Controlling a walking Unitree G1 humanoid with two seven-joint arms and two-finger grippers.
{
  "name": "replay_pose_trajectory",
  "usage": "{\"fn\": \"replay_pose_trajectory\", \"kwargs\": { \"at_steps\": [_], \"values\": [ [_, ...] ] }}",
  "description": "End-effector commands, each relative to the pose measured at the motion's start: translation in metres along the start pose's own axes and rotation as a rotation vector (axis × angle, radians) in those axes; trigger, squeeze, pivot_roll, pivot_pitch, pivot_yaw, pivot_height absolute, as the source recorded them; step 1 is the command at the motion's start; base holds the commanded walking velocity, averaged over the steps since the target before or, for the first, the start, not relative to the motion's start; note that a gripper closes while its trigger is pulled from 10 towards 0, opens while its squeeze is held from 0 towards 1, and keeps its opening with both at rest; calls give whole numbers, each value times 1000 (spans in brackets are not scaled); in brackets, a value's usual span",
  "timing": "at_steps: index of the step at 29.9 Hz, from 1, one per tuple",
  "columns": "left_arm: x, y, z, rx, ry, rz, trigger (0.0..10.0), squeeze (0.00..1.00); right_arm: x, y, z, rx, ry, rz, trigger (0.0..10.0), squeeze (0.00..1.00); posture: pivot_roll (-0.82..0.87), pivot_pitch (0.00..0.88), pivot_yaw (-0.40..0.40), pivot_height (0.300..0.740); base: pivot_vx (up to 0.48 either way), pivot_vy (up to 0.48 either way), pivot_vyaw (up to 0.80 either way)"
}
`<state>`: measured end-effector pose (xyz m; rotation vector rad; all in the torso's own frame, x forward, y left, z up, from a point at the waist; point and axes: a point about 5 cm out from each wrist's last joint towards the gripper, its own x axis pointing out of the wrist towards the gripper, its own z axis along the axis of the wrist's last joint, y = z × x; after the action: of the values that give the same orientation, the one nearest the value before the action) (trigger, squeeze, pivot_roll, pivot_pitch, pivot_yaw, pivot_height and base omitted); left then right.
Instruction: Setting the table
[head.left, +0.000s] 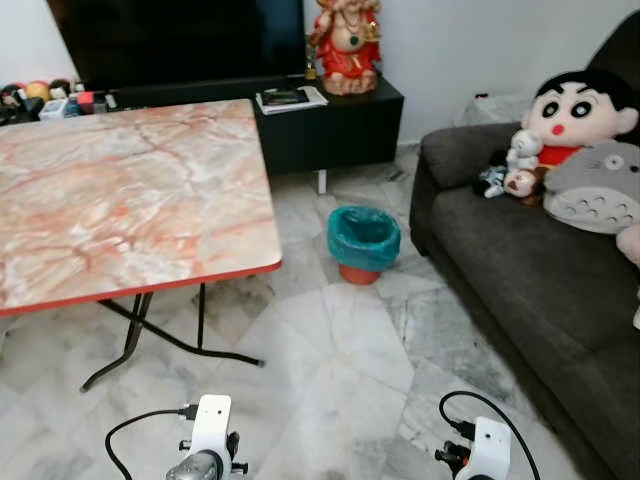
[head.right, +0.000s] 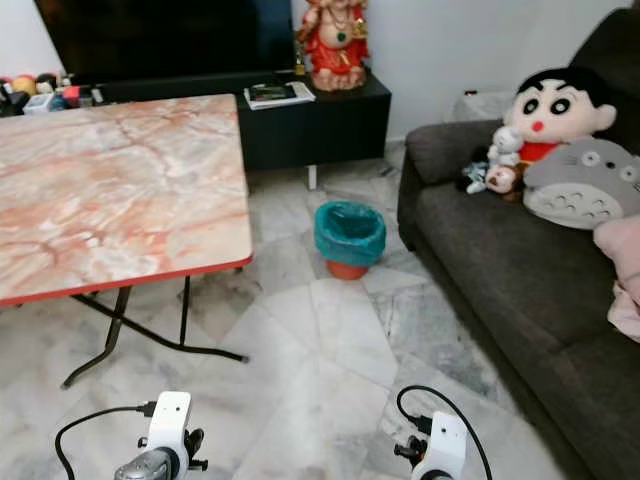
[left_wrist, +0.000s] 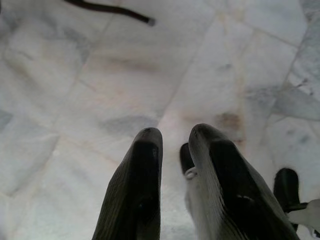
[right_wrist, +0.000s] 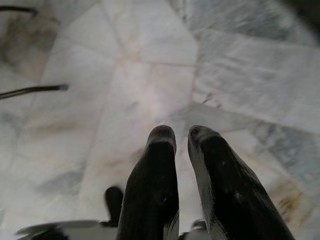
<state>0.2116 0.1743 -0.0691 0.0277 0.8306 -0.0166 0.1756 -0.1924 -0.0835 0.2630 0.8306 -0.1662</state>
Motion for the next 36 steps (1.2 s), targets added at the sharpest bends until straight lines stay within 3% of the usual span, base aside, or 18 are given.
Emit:
{"fn": "replay_pose_trajectory", "kwargs": {
  "at_steps": [1,17,22,26,36],
  "values": [
    [0,6,-1,1,8,19,10000,0,0,3,-2,-2,14,10,10000,0,-34,0,25,740,0,431,0],
    [-1,4,-3,12,13,11,10000,0,0,3,-2,-24,16,21,10000,0,-37,0,26,740,0,434,0],
    [-1,4,-2,17,12,10,10000,0,0,3,-4,-96,24,12,10000,0,-29,0,23,740,0,435,160],
    [-1,4,-1,16,10,12,10000,0,0,2,-4,-43,31,1,10000,0,-23,0,19,740,0,434,400],
    [-1,6,-1,-2,8,27,10000,0,1,7,-2,-60,25,17,10000,0,-13,0,21,740,0,435,0]
  ]
}}
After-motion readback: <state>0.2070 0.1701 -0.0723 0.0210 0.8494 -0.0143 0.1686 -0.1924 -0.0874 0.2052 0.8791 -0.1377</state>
